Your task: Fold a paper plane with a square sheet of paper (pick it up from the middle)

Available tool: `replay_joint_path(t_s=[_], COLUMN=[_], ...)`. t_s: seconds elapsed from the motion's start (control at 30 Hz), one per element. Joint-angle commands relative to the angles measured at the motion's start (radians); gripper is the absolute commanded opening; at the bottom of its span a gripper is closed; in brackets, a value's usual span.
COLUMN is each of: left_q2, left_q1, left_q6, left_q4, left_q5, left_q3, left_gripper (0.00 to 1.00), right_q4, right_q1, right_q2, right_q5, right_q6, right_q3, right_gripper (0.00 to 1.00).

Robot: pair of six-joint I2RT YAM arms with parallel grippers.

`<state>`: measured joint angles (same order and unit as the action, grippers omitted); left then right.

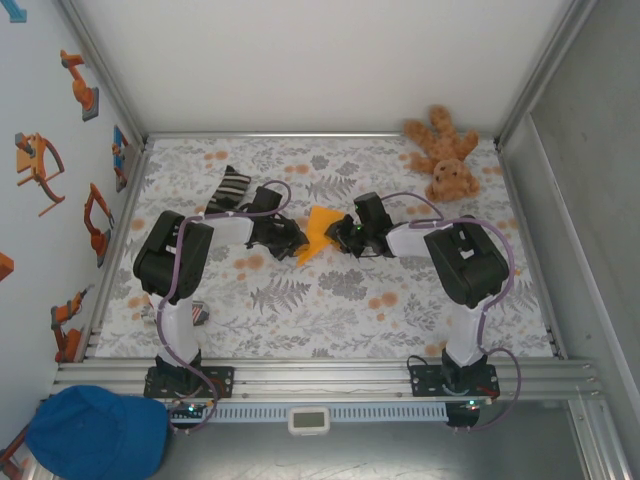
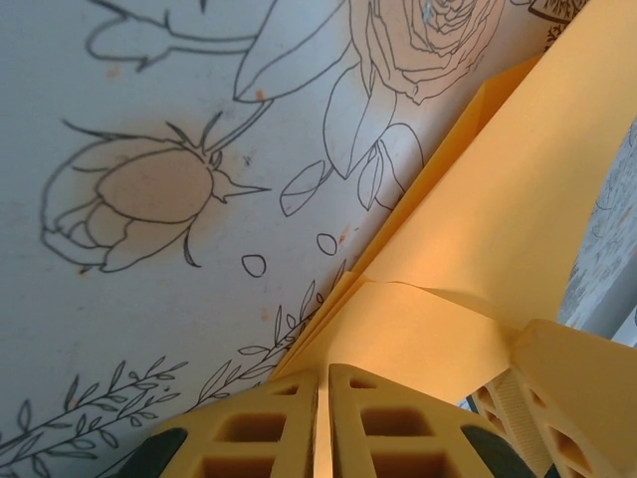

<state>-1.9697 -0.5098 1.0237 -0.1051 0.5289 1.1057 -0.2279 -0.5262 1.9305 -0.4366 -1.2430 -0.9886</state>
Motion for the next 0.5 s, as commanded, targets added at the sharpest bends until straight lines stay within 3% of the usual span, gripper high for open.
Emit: replay_joint_path(t_s=[0.0, 0.07, 0.17, 0.3, 0.47], left_q2=[-0.025, -0.023, -0.016, 0.028, 0.141], left_q1=[0.004, 0.004, 0.004, 0.007, -0.014], left_q6=[-0.001, -0.004, -0.014, -0.057, -0.211], left_q4=[-0.065, -0.065, -0.071, -0.064, -0.063], left_q5=[-0.047, -0.045, -0.047, -0.046, -0.093], left_q3=[-0.023, -0.021, -0.014, 0.003, 0.029], left_gripper=[0.12, 0.12, 0.12, 0.18, 0.28], right_q4=[0.048, 0.053, 0.062, 0.092, 0.154], right_q1=[-0.006, -0.004, -0.005, -0.003, 0.000], right_q2=[-0.004, -0.002, -0.005, -0.024, -0.083], right_q5=[0.033, 0.038, 0.048, 0.073, 0.122], right_q6=[0.040, 0.046, 0.050, 0.066, 0.086], right_q3=[-0.024, -0.029, -0.033, -0.037, -0.038], right_gripper=[0.19, 0.15, 0.00, 0.00, 0.00])
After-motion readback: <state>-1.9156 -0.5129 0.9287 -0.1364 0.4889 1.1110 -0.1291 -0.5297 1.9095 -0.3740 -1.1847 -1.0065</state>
